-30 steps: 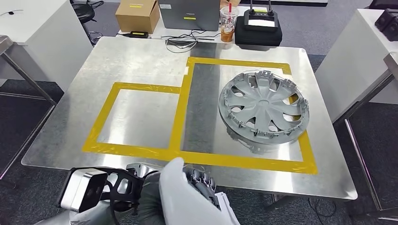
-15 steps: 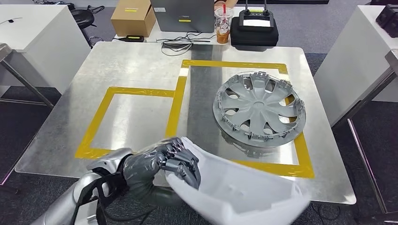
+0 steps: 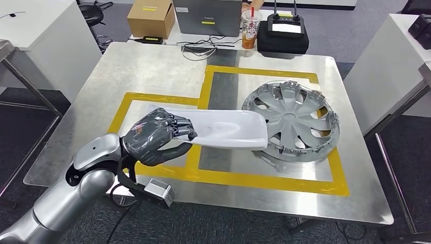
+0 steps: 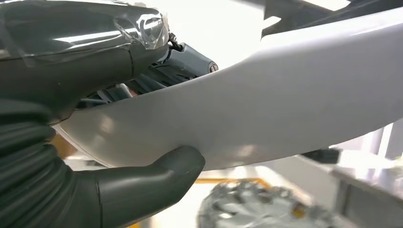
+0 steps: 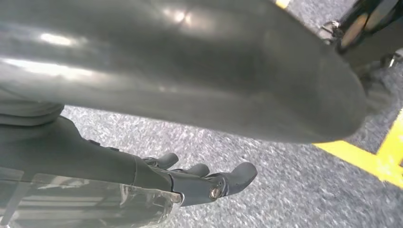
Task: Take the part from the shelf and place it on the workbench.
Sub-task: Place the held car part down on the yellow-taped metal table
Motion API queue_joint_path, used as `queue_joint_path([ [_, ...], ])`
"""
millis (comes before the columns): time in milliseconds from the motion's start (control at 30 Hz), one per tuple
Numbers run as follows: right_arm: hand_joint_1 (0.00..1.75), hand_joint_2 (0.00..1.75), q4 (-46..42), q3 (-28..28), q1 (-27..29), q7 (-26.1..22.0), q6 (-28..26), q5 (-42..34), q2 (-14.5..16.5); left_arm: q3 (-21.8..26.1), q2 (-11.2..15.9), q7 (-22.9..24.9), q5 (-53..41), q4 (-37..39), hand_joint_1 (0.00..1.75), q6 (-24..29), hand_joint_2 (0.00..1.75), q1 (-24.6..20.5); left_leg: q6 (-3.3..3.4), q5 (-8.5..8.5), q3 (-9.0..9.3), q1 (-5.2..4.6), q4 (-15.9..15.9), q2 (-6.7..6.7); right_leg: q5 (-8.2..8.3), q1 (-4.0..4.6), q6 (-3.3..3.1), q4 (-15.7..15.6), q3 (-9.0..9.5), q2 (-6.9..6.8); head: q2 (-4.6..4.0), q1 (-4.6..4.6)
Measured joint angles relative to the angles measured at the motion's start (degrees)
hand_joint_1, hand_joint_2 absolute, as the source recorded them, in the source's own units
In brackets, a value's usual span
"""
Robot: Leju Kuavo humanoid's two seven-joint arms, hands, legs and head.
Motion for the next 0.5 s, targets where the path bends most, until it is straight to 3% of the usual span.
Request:
queue_joint_path([
  [67,0.0,0.0,-0.3,0.0,0.1,0.0,0.1,0.0,0.1,0.0,0.1,0.8,-0.7,1.9,1.75,-0.1,1.75,0.1,0.11,-0.08,-0.06,-0.38,0.1,-0.03,-1.66,0.08,-0.01,5.6,-3.06,0.0,0.01,0.11],
  [100,0.0,0.0,-0.4,0.0,0.2,0.0,0.1,0.0,0.1,0.0,0.1,1.3,-1.2,2.7,1.75,-0.2,1.75,0.1,0.16,-0.15,-0.06,-0.52,0.1,-0.07,-1.24,0.11,0.24,5.6,-3.2,0.0,0.01,0.1],
  [167,0.0,0.0,-0.5,0.1,0.3,0.0,0.2,0.0,0.1,0.0,0.2,3.0,-3.2,4.5,1.75,-0.7,1.75,0.1,0.08,-0.47,-0.03,-0.64,0.5,-0.18,1.8,0.18,0.93,-1.2,-0.12,-0.01,0.01,0.12],
  [233,0.0,0.0,-0.8,0.2,0.3,-0.1,0.2,0.2,0.1,0.2,0.2,4.8,-5.6,7.4,1.75,-1.1,1.75,0.1,-0.34,-1.01,-0.13,-0.88,1.1,-0.24,4.37,0.43,0.77,-8.2,3.4,0.01,0.01,0.09],
  [267,0.0,0.0,-0.8,0.3,0.2,-0.2,0.2,0.2,0.1,0.5,0.2,5.5,-6.8,9.3,1.75,-1.2,1.75,0.2,-0.55,-1.21,-0.21,-0.98,1.3,-0.22,4.86,0.57,0.43,-9.7,4.17,0.04,0.01,0.05],
  [400,0.0,0.0,-0.9,0.7,-0.1,-0.2,0.3,0.5,0.1,2.3,0.0,7.1,-11.2,18.0,1.75,0.1,1.75,0.5,-1.51,-2.13,-0.76,-0.74,2.3,-0.07,5.04,0.44,-0.66,-10.1,4.33,0.21,0.01,-0.06],
  [433,0.0,0.0,-0.9,0.8,-0.2,-0.2,0.3,0.6,0.1,3.0,0.0,7.7,-12.1,20.4,1.75,0.4,1.75,0.4,-1.95,-3.19,-1.59,-0.56,4.1,-0.07,5.06,0.24,-0.9,-10.2,4.42,0.23,0.01,-0.14],
  [500,0.0,0.0,-0.9,1.0,-0.4,-0.1,0.4,0.9,0.2,4.6,-0.1,9.3,-13.9,25.2,1.75,1.0,1.75,0.2,-2.87,-6.49,-4.97,-0.01,10.9,-0.06,5.03,0.17,-1.19,-10.2,4.47,0.3,0.01,-0.34],
])
